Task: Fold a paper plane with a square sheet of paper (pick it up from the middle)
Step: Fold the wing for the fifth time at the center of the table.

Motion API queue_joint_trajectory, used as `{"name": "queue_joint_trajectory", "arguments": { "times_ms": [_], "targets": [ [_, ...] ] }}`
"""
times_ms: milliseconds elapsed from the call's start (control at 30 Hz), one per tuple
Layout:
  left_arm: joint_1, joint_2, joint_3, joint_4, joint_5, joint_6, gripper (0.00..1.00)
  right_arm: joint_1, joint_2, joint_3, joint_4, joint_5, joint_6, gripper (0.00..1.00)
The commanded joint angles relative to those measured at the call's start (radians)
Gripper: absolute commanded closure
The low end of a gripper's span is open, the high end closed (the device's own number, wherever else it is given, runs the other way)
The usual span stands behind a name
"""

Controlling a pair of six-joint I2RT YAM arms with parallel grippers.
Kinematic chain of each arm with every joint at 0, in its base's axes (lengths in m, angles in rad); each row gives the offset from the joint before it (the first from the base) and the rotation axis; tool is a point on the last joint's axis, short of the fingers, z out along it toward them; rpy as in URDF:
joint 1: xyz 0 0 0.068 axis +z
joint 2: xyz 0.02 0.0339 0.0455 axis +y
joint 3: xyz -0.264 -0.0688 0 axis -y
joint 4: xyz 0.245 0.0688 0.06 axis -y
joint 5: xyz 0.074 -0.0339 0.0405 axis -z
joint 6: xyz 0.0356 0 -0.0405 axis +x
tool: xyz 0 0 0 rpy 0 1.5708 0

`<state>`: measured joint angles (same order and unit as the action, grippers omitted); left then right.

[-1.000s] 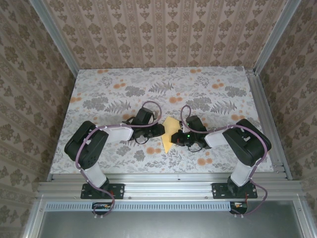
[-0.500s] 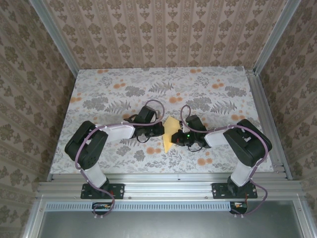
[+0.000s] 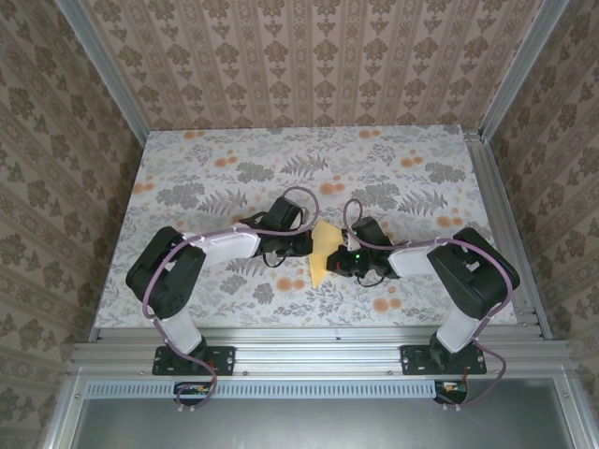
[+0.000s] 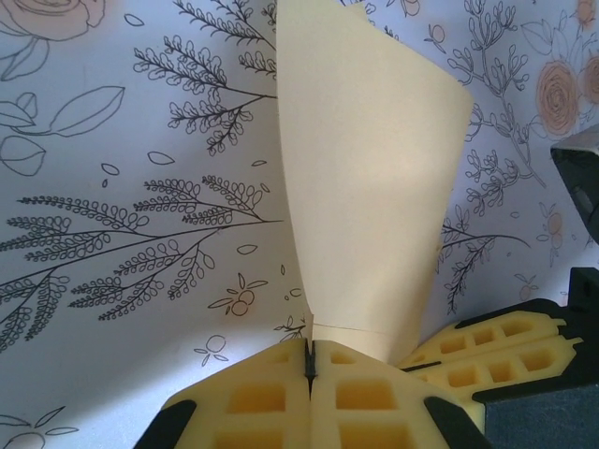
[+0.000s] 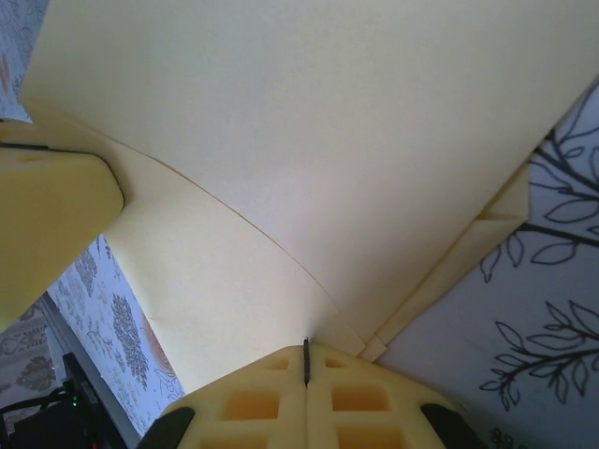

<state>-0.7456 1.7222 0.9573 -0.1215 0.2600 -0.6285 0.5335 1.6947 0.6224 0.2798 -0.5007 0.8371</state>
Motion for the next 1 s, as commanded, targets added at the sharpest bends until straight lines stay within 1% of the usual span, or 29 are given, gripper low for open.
{"name": "queue_joint_trajectory", "arguments": {
  "times_ms": [0,133,400,967],
  "targets": [
    [-0.014,0.022,0.041,-0.056,-0.022,0.047,0.97,-0.004,0.008,0.020,-0.042,0.033,-0.016,1.00],
    [-0.023,0.034,0.057,-0.073,-0.021,0.057,0.97,-0.004,0.024,0.025,-0.042,0.031,-0.016,1.00],
    [-0.033,0.053,0.082,-0.057,0.013,0.046,0.97,-0.004,0.041,0.016,-0.018,0.030,-0.009,1.00],
    [-0.058,0.100,0.088,0.054,0.067,-0.044,0.97,-0.012,0.050,-0.018,0.044,0.029,0.005,1.00]
  ]
}}
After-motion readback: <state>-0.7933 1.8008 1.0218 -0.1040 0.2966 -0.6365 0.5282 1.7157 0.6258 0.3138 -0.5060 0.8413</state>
